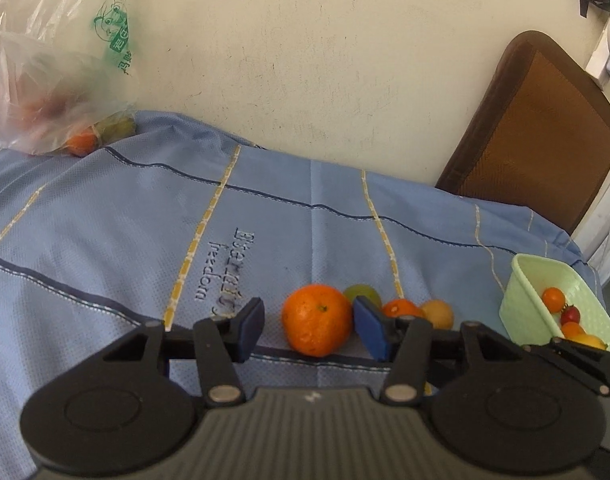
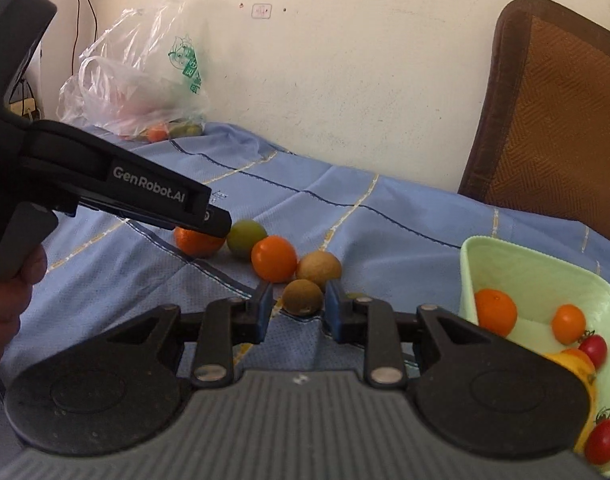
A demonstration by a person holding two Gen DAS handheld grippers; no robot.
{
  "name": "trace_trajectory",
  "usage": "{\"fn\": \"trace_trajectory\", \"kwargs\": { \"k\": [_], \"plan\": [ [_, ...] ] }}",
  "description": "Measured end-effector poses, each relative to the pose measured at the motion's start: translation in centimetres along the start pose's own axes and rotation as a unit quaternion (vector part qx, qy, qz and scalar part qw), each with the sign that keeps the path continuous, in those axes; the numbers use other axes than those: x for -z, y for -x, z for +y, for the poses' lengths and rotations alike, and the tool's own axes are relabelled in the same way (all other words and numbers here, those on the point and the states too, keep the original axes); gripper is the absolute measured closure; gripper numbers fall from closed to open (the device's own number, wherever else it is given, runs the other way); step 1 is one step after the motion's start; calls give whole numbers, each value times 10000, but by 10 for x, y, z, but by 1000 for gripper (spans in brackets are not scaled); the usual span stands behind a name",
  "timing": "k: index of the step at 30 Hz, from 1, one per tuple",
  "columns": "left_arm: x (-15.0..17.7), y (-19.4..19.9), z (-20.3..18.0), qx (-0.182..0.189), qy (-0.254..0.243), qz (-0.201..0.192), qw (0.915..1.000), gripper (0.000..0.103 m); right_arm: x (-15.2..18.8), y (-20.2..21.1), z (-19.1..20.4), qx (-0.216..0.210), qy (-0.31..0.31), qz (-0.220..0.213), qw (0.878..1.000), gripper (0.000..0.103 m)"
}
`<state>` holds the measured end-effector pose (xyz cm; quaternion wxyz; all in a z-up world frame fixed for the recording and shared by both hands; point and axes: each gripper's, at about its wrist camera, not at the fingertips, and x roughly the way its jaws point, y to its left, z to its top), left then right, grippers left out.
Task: Organize fruits
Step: 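Grasp a mandarin with the left gripper while the right grasps a brown kiwi fruit, then release the mandarin into the basket with the left gripper while the right releases the kiwi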
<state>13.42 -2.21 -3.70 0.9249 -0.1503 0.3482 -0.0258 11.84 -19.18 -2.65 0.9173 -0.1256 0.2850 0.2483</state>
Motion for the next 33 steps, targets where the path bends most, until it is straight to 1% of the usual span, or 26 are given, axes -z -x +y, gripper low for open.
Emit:
{"fn": "trace_trajectory", "kwargs": {
  "k": [1, 2, 5, 8, 10, 13, 15, 19, 21, 22, 26, 28, 31, 33],
  "plan": [
    [2, -1, 1, 26, 30, -25, 10000, 60, 0, -2, 1, 22, 31, 65, 10000, 72],
    [3, -1, 0, 43, 30, -57, 10000, 64, 0, -4, 1, -1, 35, 120, 9999, 77],
    [6, 5, -2, 28, 0, -61, 10000, 65, 1, 4, 0, 33, -43, 17, 10000, 77],
    [14, 23, -6, 206, 37, -40, 9998, 65, 6, 29, -1, -66, -173, -239, 9995, 77],
    [23, 39, -12, 278, -54, -68, 9996, 65, 11, 50, -2, -126, -281, -419, 9986, 77],
    [42, 64, -27, 517, -298, -48, 9982, 65, 24, 82, -4, -127, -425, -571, 9974, 77],
    [57, 78, -38, 635, -515, -8, 9966, 65, 37, 99, -4, -123, -525, -589, 9968, 77],
    [83, 93, -54, 781, -833, 133, 9934, 65, 62, 121, 2, 66, -585, -520, 9969, 77],
    [91, 96, -59, 770, -953, 153, 9923, 65, 71, 125, 5, 78, -598, -436, 9972, 77],
    [94, 97, -61, 720, -1024, 97, 9921, 64, 74, 126, 6, 73, -618, -398, 9973, 77],
    [97, 101, -66, 589, -1170, 49, 9914, 62, 85, 119, 7, 65, -689, -192, 9974, 76],
    [97, 103, -67, 510, -1223, 12, 9912, 62, 86, 118, 7, 42, -730, -186, 9971, 75],
    [99, 105, -71, 388, -1374, -71, 9897, 56, 87, 119, 5, -9, -803, -207, 9966, 75],
    [99, 104, -74, 355, -1449, -79, 9888, 56, 88, 119, 4, -64, -842, -190, 9962, 75]
  ]
}}
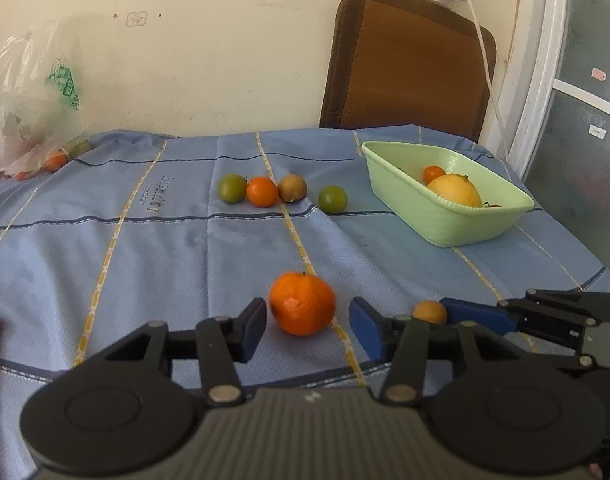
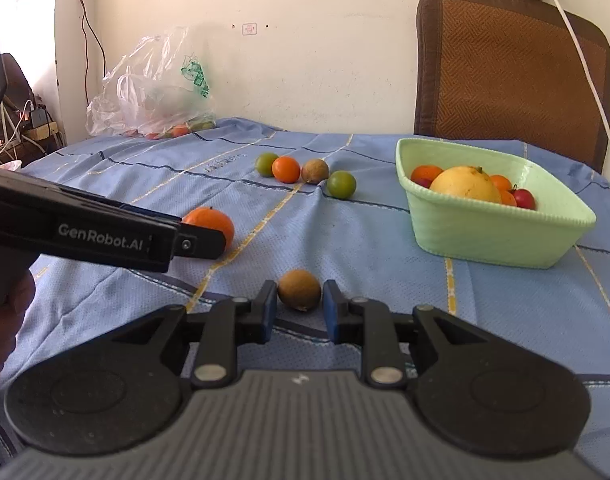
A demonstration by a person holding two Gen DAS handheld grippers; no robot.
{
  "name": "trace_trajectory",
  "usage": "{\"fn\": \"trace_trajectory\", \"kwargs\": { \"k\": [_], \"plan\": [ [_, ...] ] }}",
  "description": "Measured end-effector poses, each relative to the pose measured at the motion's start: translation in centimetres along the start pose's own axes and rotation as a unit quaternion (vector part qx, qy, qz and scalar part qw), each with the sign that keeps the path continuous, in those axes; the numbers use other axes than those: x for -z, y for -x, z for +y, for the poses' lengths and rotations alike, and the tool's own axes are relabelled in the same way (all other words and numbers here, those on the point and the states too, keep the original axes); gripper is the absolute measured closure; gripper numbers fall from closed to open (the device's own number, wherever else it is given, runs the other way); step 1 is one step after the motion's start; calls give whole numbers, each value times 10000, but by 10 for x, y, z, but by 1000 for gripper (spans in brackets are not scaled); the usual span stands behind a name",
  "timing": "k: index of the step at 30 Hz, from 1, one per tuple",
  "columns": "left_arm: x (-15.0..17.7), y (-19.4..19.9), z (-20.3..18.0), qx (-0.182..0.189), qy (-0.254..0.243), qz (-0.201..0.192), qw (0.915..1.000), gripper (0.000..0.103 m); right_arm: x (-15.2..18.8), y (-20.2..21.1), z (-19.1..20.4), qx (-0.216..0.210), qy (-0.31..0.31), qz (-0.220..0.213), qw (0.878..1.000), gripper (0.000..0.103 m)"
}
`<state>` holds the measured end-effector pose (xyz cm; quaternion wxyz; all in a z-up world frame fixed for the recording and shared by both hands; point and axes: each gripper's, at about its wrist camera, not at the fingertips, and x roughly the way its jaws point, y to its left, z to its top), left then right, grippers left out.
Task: Organize fruits
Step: 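Release the mandarin into the basket with the left gripper while the right releases the kiwi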
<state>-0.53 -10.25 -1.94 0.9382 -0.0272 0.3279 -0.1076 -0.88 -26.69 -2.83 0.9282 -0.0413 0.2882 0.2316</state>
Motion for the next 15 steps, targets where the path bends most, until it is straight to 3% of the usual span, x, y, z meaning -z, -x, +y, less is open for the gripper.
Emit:
{"fn": "trace_trajectory", "kwargs": {
  "k": [8, 11, 15],
  "plan": [
    [-1, -7, -6, -126, -125, 64, 9998, 64, 1, 2, -4, -85, -37, -26, 10000, 76],
    [-17, -4, -12, 273, -43, 57, 9996, 65, 0, 16, -12, 86, -105, -449, 9989, 76],
    [-58, -4, -44, 561, -364, -341, 9972, 64, -10, 38, -44, 515, -537, -1108, 9911, 76]
  ]
}}
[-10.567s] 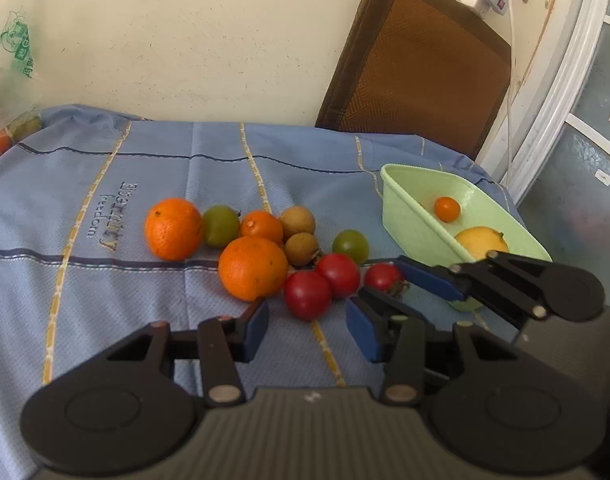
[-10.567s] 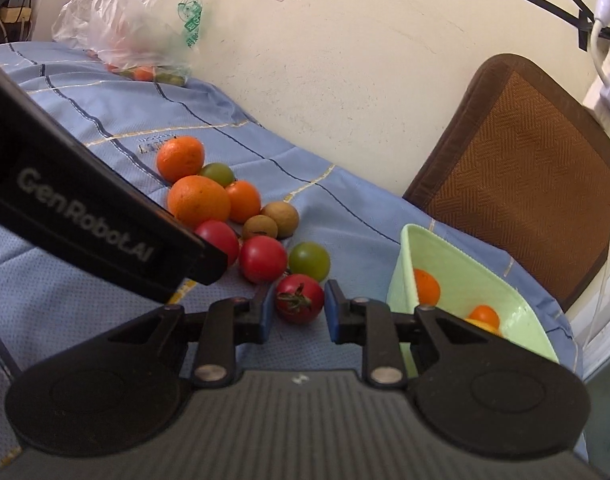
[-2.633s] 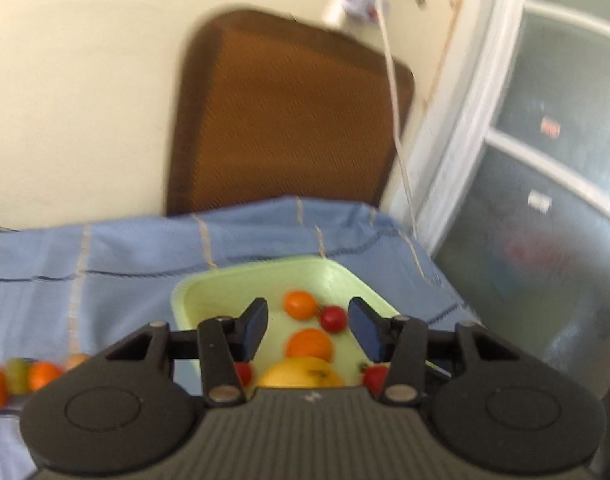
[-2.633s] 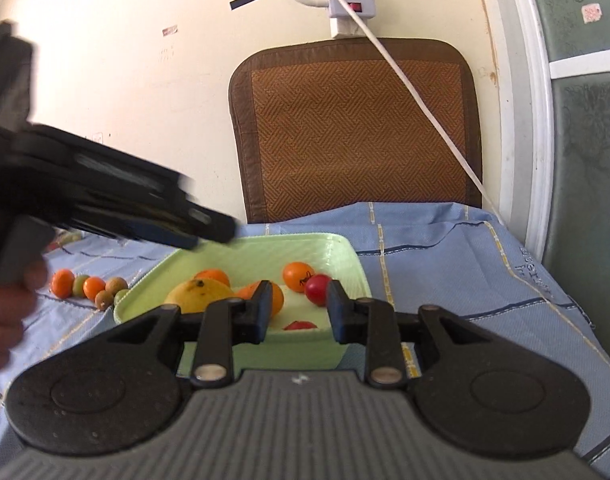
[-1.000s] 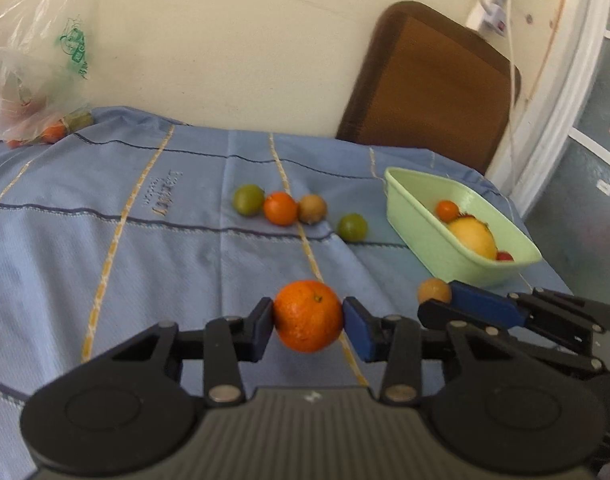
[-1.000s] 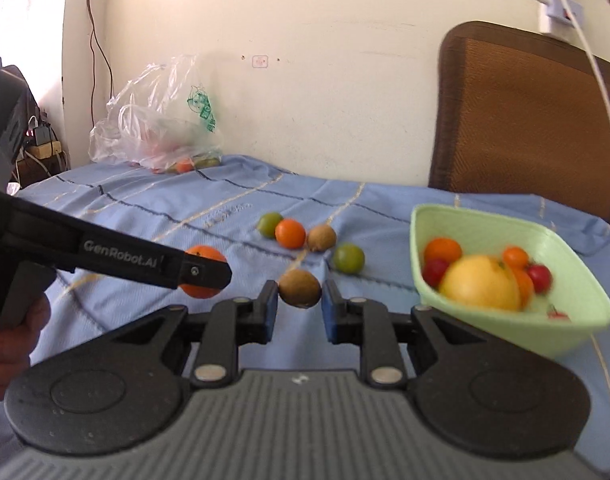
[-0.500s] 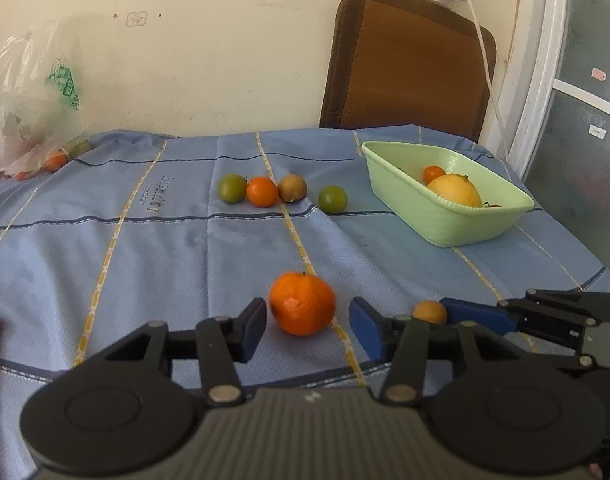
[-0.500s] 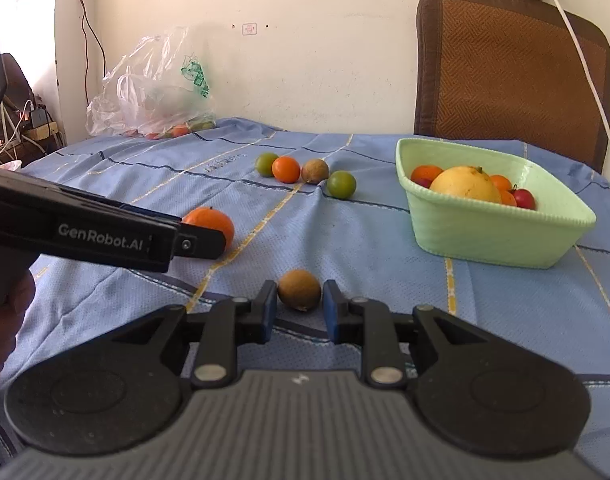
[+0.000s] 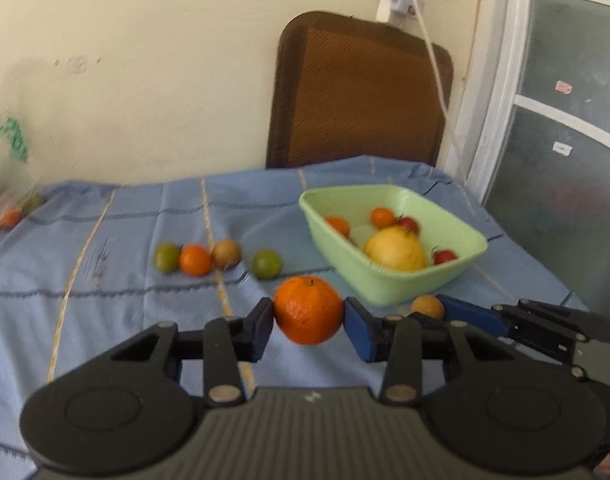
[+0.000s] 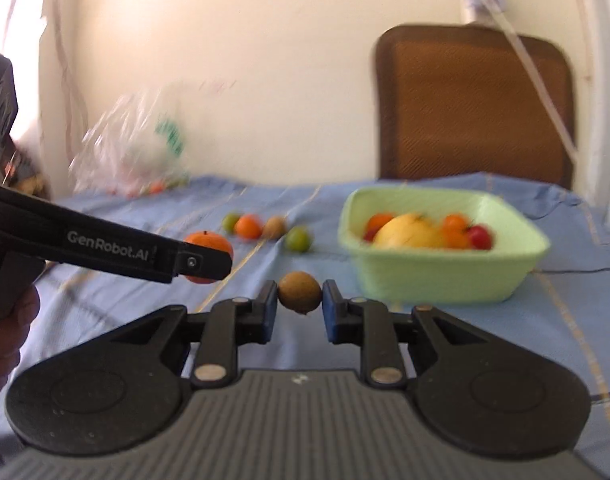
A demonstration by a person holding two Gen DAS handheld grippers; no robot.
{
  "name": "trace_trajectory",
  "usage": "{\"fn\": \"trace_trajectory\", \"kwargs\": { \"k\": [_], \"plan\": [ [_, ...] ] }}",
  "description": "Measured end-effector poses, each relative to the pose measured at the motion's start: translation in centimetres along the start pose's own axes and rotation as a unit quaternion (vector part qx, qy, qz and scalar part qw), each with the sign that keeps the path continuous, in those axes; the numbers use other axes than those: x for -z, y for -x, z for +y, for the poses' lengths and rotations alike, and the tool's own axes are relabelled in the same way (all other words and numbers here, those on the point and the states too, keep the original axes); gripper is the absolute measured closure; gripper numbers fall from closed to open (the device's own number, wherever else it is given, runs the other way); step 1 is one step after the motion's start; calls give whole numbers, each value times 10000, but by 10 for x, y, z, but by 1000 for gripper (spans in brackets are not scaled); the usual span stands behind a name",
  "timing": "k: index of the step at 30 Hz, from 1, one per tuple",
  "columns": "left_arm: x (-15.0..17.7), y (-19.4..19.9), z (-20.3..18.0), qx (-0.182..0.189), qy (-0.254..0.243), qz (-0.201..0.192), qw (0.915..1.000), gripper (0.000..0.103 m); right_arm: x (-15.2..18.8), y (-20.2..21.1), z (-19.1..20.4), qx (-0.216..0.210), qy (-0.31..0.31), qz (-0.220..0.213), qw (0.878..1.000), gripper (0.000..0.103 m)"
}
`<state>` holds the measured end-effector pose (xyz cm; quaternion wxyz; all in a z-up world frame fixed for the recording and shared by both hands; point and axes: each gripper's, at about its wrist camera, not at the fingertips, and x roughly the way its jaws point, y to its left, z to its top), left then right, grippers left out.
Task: Organize fruits
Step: 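Release the mandarin into the basket with the left gripper while the right releases the kiwi, then move the open left gripper to a green lime while the right moves to an orange tomato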
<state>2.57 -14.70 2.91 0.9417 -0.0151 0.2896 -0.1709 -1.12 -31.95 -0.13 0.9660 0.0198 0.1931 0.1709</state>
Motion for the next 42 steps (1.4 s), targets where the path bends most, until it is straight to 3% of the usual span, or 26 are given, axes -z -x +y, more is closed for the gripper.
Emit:
{"fn": "trace_trajectory", "kwargs": {
  "k": [5, 9, 16, 18, 24, 27, 32, 36, 39, 42],
  "plan": [
    [-46, -41, -24, 288, -85, -147, 9994, 64, -16, -4, -45, 534, -295, -211, 9979, 76],
    [-70, -91, -25, 615, 137, 223, 9978, 64, -19, -22, -67, 752, -312, -120, 9966, 76],
    [-80, -151, -28, 760, 295, 685, 9943, 64, -14, -38, -78, 825, -382, -53, 9958, 75],
    [-75, -157, -29, 791, 312, 748, 9936, 63, -14, -36, -76, 842, -307, -98, 9959, 70],
    [-78, -136, -16, 846, 406, 560, 9940, 59, -13, -35, -74, 829, -276, -167, 9960, 70],
    [-87, -100, 10, 783, 564, 175, 9952, 59, -13, -30, -74, 840, -307, -317, 9955, 70],
    [-83, -45, 78, 30, 776, -250, 9967, 59, -21, -22, -72, 850, -539, -546, 9934, 70],
    [-62, -39, 128, -475, 1190, -35, 9918, 59, -38, -20, -44, 153, -474, -525, 9974, 70],
    [-48, -50, 142, -543, 1366, 140, 9890, 59, -47, -34, -4, -330, 51, -292, 9990, 70],
    [-37, -62, 144, -522, 1274, 253, 9902, 59, -45, -63, 34, -424, 744, 100, 9963, 71]
  ]
}}
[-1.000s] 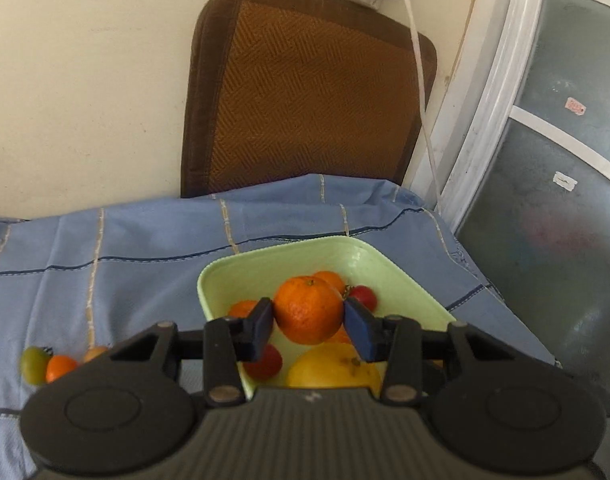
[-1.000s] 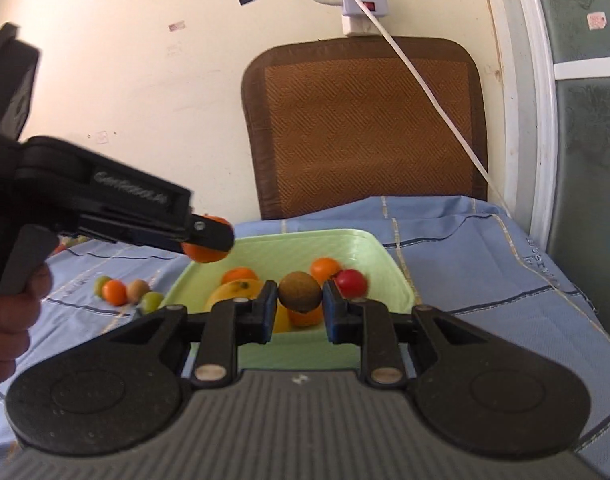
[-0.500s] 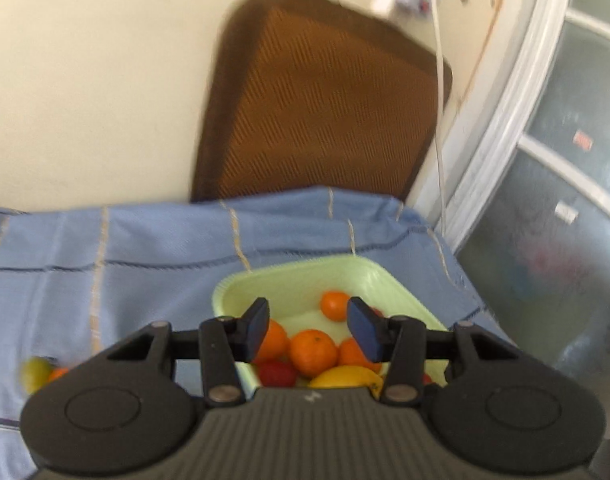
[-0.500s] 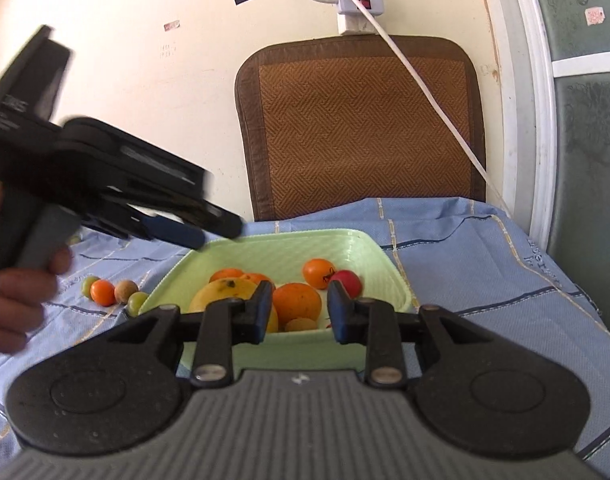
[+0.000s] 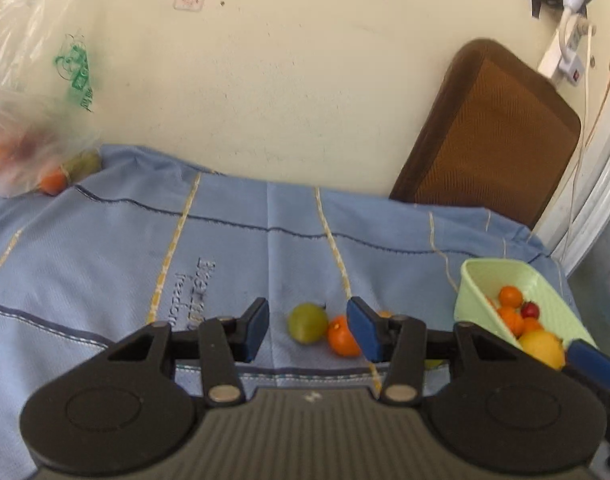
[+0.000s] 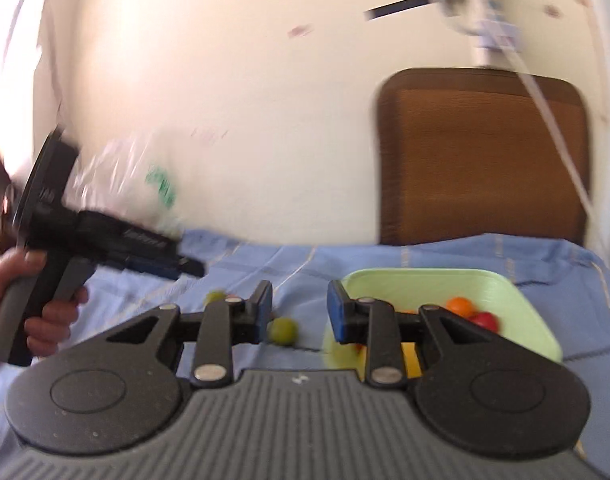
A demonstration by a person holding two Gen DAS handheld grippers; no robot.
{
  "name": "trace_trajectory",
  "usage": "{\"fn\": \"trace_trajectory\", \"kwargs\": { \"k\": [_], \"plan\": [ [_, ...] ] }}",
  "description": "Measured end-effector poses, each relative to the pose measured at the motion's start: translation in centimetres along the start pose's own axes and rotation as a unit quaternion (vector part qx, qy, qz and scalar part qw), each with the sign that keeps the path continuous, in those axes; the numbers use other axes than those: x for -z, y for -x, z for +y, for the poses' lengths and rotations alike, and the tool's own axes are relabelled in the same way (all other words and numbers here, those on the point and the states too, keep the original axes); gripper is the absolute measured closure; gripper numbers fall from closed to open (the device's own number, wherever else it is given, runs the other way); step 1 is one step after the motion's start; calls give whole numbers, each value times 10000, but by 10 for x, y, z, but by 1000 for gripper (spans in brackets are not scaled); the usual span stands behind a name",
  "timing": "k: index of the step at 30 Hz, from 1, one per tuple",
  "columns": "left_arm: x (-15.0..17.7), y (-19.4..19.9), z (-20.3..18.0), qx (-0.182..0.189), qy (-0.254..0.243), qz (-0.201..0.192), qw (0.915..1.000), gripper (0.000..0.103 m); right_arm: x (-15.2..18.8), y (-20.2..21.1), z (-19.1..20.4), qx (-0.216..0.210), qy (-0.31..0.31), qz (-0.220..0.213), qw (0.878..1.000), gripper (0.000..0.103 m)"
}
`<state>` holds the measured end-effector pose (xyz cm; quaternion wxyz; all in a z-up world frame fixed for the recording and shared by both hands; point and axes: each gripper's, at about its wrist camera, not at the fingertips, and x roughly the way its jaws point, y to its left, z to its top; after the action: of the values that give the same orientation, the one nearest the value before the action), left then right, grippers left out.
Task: Organize fruits
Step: 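Move the open left gripper to a green lime while the right moves to an orange tomato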
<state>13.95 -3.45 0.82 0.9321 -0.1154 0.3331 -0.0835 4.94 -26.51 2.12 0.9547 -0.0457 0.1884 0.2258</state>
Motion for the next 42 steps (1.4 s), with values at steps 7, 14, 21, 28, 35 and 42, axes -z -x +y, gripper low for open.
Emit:
{"fn": "trace_trajectory", "kwargs": {
  "k": [7, 14, 21, 28, 35, 42],
  "plan": [
    [-2, -22, 24, 156, 734, 266, 9968, 59, -3, -64, 26, -54, 509, 603, 9969, 71],
    [-3, -21, 37, 291, 1155, 208, 9927, 59, -8, -106, 63, -292, 1426, 807, 9860, 71],
    [-4, -14, 41, 208, 1092, 101, 9938, 59, 7, -133, 81, 71, 2537, 1042, 9616, 73],
    [-2, -23, 14, 102, 428, 115, 9990, 59, 0, -64, 48, -134, 1238, 664, 9900, 73],
    [2, -42, -18, -490, -335, 163, 9981, 65, 16, -31, 16, -403, 51, 851, 9955, 73],
    [8, -24, -27, -535, -573, 142, 9968, 76, 21, -34, 10, -405, -344, 994, 9936, 73]
  ]
}}
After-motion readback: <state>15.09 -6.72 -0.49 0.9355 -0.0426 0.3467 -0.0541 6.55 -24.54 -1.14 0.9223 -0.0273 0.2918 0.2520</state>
